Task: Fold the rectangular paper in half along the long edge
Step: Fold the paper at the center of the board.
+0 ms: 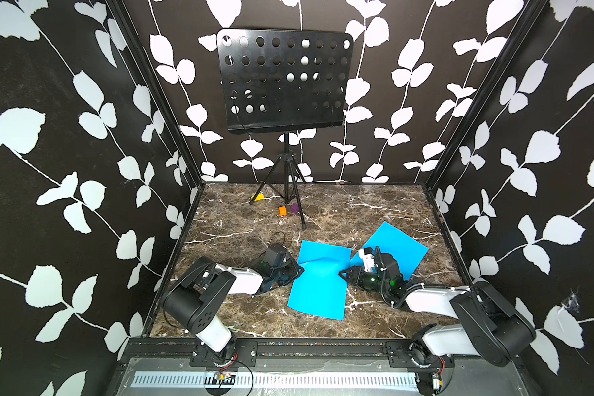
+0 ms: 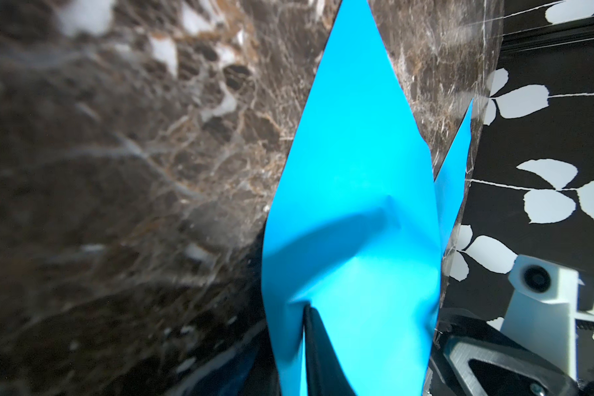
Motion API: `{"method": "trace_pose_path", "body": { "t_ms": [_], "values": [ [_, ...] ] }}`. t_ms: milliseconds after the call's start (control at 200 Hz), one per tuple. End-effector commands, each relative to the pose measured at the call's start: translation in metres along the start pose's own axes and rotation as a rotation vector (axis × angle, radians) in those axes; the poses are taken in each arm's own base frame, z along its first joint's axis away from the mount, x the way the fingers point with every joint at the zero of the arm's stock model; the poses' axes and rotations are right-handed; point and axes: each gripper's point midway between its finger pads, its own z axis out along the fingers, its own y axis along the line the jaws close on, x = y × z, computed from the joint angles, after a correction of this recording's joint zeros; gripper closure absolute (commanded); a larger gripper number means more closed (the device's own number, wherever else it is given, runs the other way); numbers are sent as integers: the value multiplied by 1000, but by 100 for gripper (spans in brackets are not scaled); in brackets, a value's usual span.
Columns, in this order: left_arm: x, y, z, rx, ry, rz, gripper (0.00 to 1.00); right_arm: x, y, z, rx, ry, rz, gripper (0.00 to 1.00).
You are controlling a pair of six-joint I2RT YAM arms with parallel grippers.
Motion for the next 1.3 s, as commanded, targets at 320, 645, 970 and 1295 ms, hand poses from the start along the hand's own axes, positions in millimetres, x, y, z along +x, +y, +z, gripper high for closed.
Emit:
{"method": "trace_pose_path", "body": {
  "t_ms": [320, 645, 970, 1295],
  "values": [
    [8, 30, -3, -119, 9, -7, 82, 1, -6, -2, 58, -30, -14, 86],
    [8, 28, -3, -115, 13, -7, 61, 2, -14, -5, 109, -24, -28, 100],
    [14, 30, 0, -107, 41, -6, 67, -2, -16, -8, 183, -2, -66, 100],
    [24, 47, -1, -146, 69, -6, 81, -8, -8, 0, 182, 23, -57, 77]
  ]
}}
